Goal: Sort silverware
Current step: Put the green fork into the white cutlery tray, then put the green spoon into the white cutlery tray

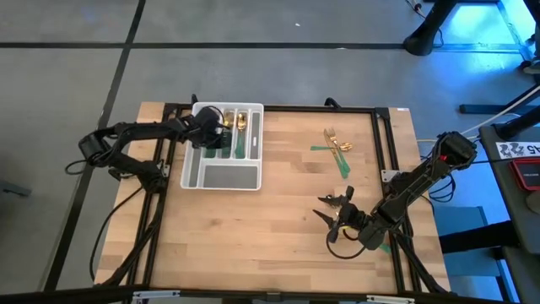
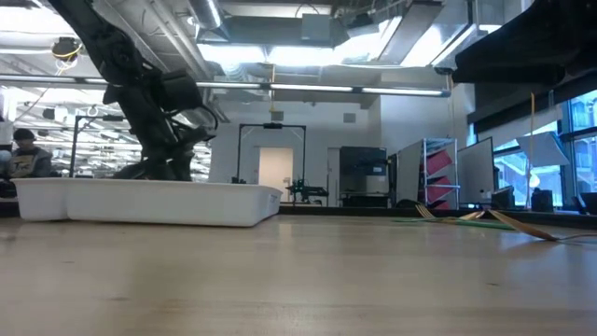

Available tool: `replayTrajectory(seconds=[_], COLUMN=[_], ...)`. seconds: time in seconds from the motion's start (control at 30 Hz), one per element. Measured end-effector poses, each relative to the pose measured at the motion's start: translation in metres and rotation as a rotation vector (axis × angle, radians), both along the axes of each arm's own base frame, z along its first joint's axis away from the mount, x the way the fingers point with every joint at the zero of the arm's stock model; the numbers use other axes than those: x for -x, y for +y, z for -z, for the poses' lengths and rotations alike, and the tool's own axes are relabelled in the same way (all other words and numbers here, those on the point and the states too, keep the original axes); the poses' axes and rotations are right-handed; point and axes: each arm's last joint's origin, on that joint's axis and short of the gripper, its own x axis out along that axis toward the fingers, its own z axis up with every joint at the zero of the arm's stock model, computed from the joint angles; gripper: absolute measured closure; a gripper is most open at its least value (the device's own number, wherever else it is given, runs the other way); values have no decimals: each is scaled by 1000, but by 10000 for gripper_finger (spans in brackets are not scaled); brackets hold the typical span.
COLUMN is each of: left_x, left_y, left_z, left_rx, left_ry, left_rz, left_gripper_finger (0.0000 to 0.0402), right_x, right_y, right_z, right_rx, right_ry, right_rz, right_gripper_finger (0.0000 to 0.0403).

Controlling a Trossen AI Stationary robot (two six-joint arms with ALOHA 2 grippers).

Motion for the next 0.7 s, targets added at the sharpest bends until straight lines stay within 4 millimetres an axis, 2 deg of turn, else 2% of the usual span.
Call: replayTrajectory(seconds=[0.27, 0.37, 0.47, 0.57, 0.7], left_x=[7, 12, 13, 4, -17], left_y=[10, 11, 6, -16, -66], left_z=[-7, -18, -40, -61, -76], left_rx=[-60, -102, -176, -307, -510], left_ry=[-30, -65, -133, -217, -323], left_rz=[0, 13, 38, 123, 269], left_gripper_finger=[311, 287, 277, 275, 274], right_x=[4, 18, 34, 46, 54], right_y=[4, 14, 21, 25, 23], right_z=[0, -8, -18, -21, -13], right_rx=[44, 100, 145, 175, 68], right_ry=[17, -4, -8, 39, 153], right_rz=[-32, -64, -134, -261, -393], right_gripper_finger=[205, 205, 205, 205, 205])
